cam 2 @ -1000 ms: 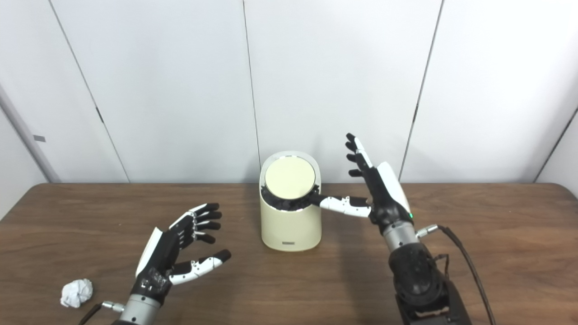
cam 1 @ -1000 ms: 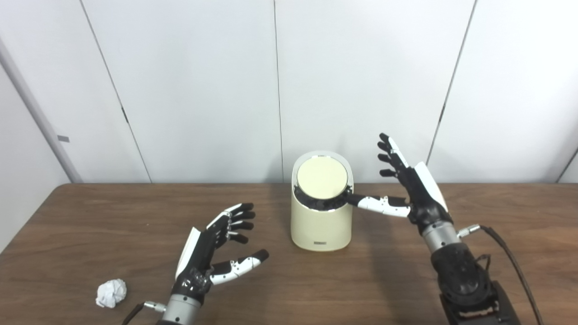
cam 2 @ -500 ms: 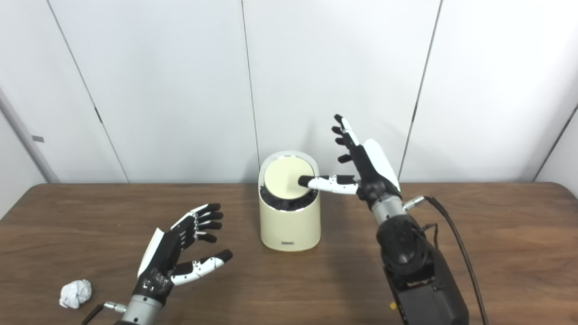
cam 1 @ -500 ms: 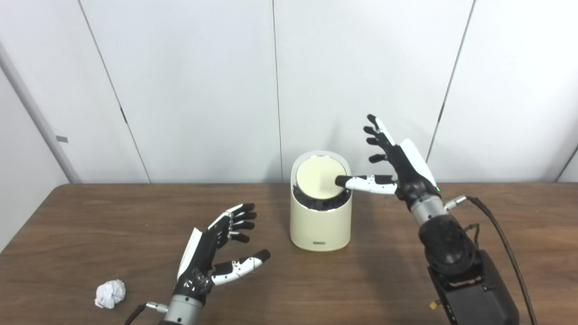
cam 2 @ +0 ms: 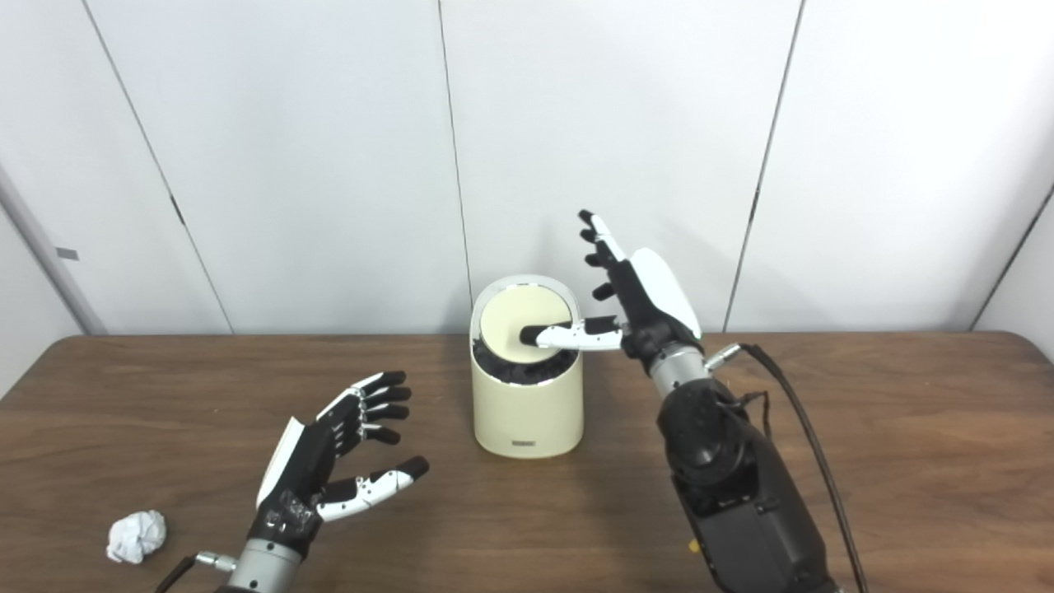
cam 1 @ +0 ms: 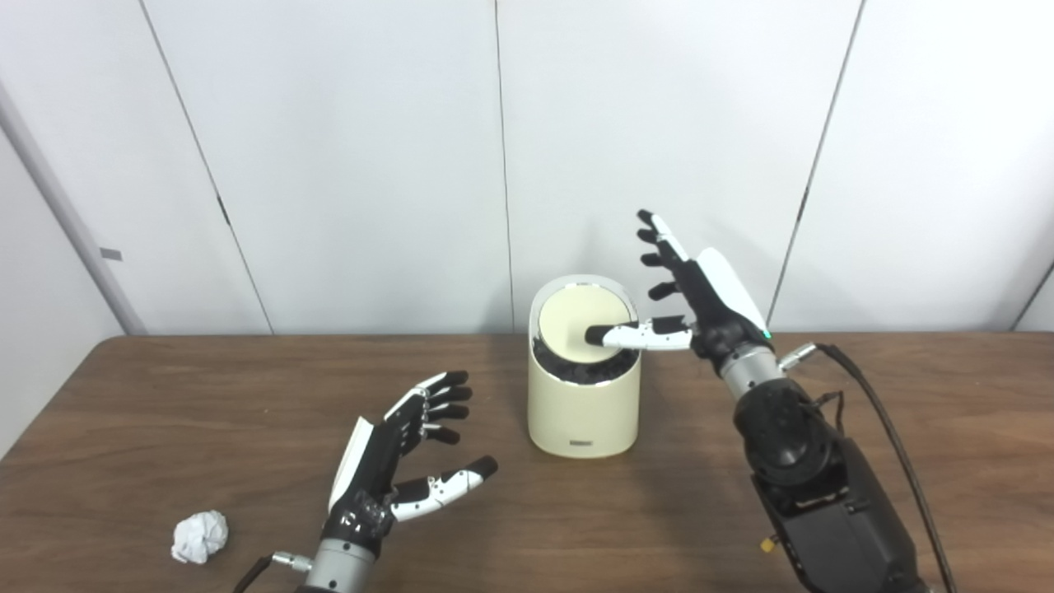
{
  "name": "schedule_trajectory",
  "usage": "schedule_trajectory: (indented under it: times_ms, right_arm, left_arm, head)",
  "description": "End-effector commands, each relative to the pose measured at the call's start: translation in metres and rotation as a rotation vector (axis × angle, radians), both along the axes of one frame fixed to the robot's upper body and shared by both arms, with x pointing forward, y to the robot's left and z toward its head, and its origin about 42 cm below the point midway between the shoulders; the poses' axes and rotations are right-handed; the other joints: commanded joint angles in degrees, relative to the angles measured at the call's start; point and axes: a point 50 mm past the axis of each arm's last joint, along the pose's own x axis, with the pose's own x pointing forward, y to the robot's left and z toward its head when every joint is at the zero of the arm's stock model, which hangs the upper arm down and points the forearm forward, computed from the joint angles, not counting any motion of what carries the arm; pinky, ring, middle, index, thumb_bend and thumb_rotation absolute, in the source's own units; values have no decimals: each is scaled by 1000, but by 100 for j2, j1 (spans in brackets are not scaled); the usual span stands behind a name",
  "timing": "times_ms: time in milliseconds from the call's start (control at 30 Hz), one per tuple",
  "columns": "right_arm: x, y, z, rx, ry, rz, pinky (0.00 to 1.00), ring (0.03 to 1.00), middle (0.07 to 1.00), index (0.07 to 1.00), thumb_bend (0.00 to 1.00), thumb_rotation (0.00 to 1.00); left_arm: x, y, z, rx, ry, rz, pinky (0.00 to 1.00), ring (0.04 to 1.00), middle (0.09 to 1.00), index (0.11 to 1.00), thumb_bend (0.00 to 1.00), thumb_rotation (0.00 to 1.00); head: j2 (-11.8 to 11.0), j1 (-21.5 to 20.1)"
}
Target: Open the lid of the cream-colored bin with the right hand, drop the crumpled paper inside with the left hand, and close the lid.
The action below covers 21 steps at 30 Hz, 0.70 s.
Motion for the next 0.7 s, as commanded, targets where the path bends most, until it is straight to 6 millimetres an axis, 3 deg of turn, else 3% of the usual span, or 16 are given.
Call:
schedule_trajectory:
  times_ms: [0, 667]
  right_arm:
    - [6, 9, 31, 1, -108, 16, 672, 846, 924, 963, 783, 349]
    - [20, 16, 22, -62, -82, 8, 739, 868, 909, 947, 798, 314]
  left_arm:
    - [8, -3, 17, -13, -90, -14, 643, 750, 793, 840, 680, 134]
    - [4, -3, 20, -7, -95, -10, 635, 744, 792, 837, 696, 168]
  head:
    - [12, 7]
    - [77, 29]
